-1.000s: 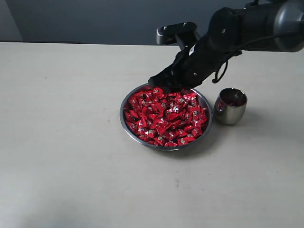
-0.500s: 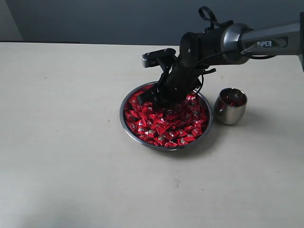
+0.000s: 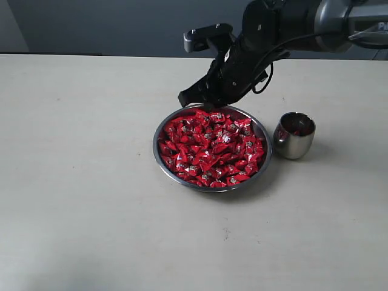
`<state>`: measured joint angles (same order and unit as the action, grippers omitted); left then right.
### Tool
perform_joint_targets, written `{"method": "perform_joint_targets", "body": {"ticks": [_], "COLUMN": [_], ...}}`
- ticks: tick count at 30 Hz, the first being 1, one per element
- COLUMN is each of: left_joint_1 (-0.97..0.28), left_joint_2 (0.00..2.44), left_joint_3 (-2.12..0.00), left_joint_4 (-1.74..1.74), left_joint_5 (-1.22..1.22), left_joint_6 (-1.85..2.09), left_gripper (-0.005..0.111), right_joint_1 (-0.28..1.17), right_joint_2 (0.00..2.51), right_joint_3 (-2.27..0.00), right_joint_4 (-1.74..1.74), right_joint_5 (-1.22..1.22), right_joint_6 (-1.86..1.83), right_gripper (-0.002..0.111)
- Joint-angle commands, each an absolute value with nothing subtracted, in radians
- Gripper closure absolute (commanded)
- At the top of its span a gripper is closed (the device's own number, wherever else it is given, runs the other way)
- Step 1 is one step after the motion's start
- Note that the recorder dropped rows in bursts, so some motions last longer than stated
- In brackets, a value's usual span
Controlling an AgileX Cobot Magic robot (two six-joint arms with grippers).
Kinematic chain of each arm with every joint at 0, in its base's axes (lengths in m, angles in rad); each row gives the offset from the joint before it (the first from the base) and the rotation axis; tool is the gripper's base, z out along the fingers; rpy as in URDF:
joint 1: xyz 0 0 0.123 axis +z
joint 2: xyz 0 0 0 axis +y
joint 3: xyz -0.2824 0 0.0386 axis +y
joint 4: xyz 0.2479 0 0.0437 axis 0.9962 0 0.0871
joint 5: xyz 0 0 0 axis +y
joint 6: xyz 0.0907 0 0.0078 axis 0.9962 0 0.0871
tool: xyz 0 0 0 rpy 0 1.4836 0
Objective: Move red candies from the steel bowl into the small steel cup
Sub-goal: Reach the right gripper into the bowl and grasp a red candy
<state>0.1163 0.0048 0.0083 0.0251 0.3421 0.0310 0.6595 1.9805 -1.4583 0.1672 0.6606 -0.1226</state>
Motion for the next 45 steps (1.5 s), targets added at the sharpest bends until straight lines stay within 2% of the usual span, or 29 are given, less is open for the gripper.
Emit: {"method": "perform_joint_targets", "body": {"ticks": [1,3,7,9,23,25,27,30,32,45], "left_joint_1": [0.108,0.108,0.108,0.108,0.108,0.108,0.108,0.108,0.108,0.108], "left_joint_2": [0.000,0.000,0.000,0.000,0.000,0.000,0.000,0.000,0.000,0.000], "left_joint_3": [0.000,0.000,0.000,0.000,0.000,0.000,0.000,0.000,0.000,0.000], "left_joint_4": [0.027,0.027,0.027,0.027,0.027,0.027,0.027,0.027,0.027,0.027], "left_joint_5": [0.337,0.337,0.337,0.337,0.337,0.337,0.337,0.337,0.337,0.337], "left_joint_6": [0.029,0.029,0.029,0.029,0.029,0.029,0.029,0.029,0.029,0.029], "left_gripper": [0.106,0.106,0.106,0.106,0.106,0.106,0.106,0.106,0.106,0.106], "right_joint_1": [0.659,0.659,0.659,0.659,0.646,0.647,0.647,0.647,0.647,0.647], "right_joint_2": [1.935,1.959,2.012,2.036,2.157,2.169,2.174,2.179,2.179,2.110], "right_joint_3": [-1.461,-1.460,-1.460,-1.460,-1.461,-1.461,-1.461,-1.461,-1.461,-1.461], "right_joint_4": [0.163,0.163,0.181,0.189,0.189,0.189,0.184,0.182,0.177,0.151], "right_joint_5": [0.704,0.702,0.644,0.617,0.422,0.407,0.388,0.368,0.360,0.423], "right_joint_6": [-0.121,-0.116,-0.114,-0.114,-0.101,-0.101,-0.101,-0.101,-0.101,-0.099], "right_gripper": [0.108,0.102,0.071,0.062,0.061,0.062,0.069,0.089,0.107,0.109]}}
